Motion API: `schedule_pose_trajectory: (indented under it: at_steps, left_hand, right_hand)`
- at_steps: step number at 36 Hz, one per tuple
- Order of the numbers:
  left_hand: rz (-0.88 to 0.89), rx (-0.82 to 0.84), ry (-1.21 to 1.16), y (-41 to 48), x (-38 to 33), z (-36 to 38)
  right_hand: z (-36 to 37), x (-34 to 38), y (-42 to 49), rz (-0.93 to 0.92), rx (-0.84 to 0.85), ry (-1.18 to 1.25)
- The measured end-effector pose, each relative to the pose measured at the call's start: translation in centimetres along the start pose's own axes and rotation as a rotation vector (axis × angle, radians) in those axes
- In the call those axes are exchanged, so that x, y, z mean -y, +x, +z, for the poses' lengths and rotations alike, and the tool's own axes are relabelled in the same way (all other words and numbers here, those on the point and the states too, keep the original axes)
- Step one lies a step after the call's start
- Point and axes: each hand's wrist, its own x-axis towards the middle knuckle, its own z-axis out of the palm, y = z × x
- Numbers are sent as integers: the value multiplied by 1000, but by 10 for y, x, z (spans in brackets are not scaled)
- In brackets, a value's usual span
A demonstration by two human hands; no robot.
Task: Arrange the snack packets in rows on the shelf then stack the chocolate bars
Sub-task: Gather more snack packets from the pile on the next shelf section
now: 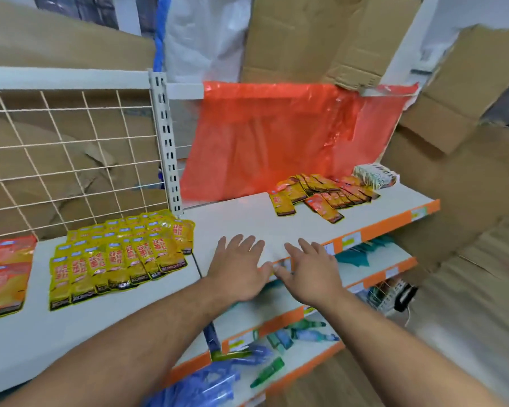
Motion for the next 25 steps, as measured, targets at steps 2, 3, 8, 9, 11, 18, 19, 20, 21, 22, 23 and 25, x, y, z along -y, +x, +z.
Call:
schedule_pose_trajectory:
  at_steps: [2, 3, 8, 9, 11, 18, 19, 20, 21, 22, 23, 25]
  left_hand:
    - [29, 2, 7, 18, -8, 3]
    - [44, -1, 8, 28, -12, 4]
    - [118, -13, 1, 84, -29, 14]
    - [133, -12, 0, 97, -32, 15]
    - [163, -13, -1, 121, -37, 18]
    - [273, 3, 5, 195, -56, 22]
    - [285, 3, 8, 204, -59, 23]
    - [295, 7, 4, 212, -62, 25]
    - [300, 14, -7, 218, -64, 26]
    - [304, 19, -19, 223, -67, 28]
    - [309, 15, -28, 228, -70, 30]
    - [327, -5, -32, 239, -76, 33]
  right_hand:
    - [-1, -12, 8, 26, 0, 4]
    - [-2, -19, 13, 38, 0, 3]
    - [-5, -53, 48, 98, -6, 5]
    - [-6, -60, 57, 114, -7, 4]
    - [-8, -72, 74, 145, -12, 2]
    - [-17, -109, 116, 233, -1, 7]
    - [-17, -113, 122, 242, -3, 5]
    - [-18, -118, 127, 253, -5, 6]
    - [-17, -122, 131, 264, -5, 9]
    - [-16, -126, 135, 273, -6, 15]
    - [-15, -130, 138, 279, -7, 22]
    - [-14, -138, 146, 284, -11, 25]
